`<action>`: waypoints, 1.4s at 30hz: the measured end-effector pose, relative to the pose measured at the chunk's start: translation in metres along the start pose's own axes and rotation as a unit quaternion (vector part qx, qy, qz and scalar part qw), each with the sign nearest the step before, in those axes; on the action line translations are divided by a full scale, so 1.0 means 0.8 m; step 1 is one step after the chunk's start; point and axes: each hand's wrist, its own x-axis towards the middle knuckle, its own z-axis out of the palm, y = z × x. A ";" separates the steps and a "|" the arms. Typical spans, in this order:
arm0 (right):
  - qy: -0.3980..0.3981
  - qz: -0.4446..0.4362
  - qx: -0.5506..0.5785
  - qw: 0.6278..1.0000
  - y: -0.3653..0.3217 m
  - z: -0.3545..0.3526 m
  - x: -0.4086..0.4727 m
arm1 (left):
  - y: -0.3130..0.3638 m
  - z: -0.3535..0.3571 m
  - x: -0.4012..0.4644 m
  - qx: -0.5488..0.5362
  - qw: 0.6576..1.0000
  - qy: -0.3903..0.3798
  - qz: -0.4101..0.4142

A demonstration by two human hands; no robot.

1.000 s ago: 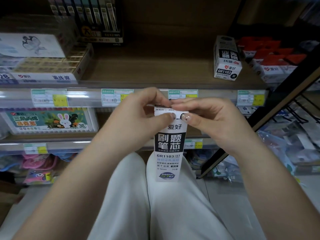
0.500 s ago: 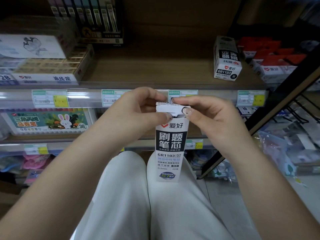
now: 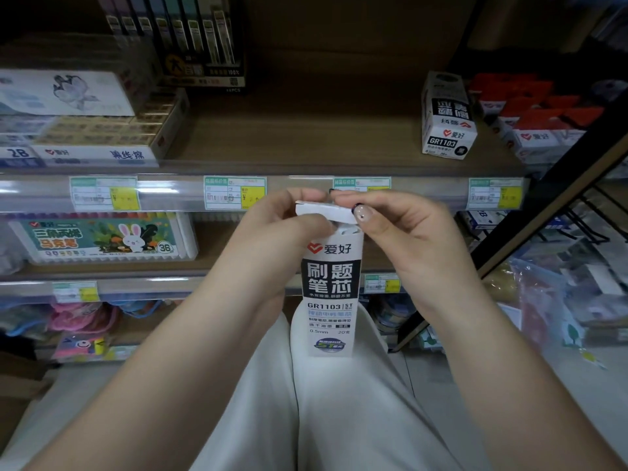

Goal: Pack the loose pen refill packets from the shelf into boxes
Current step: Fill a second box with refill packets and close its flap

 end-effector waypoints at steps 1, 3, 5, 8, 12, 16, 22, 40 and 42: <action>0.001 0.000 0.003 1.000 0.001 0.000 0.000 | -0.002 0.001 0.000 -0.015 1.000 0.002 0.000; 0.001 0.000 0.003 1.000 0.002 0.000 -0.001 | -0.006 0.003 -0.001 -0.037 0.999 0.003 0.010; -0.002 0.001 0.003 1.000 0.004 0.001 -0.001 | -0.010 0.005 -0.003 -0.064 0.998 0.006 0.025; -0.007 -0.007 0.006 1.000 0.007 0.000 -0.002 | -0.021 0.008 -0.006 -0.119 0.992 -0.001 0.053; -0.020 -0.017 0.000 1.000 0.007 -0.003 -0.001 | -0.033 0.005 -0.003 -0.179 0.980 -0.050 0.072; -0.023 -0.001 0.000 1.000 0.004 -0.006 0.000 | -0.033 -0.004 0.001 -0.228 0.964 -0.129 0.056; -0.007 0.010 0.004 1.000 0.000 -0.006 -0.002 | -0.038 0.000 0.001 -0.250 0.958 -0.123 0.074; -0.035 0.023 -0.095 0.995 -0.005 0.003 0.010 | -0.046 -0.007 0.000 -0.212 0.967 -0.093 0.103; -0.035 0.025 -0.103 0.994 -0.007 0.002 0.010 | -0.047 -0.007 0.000 -0.206 0.968 -0.091 0.107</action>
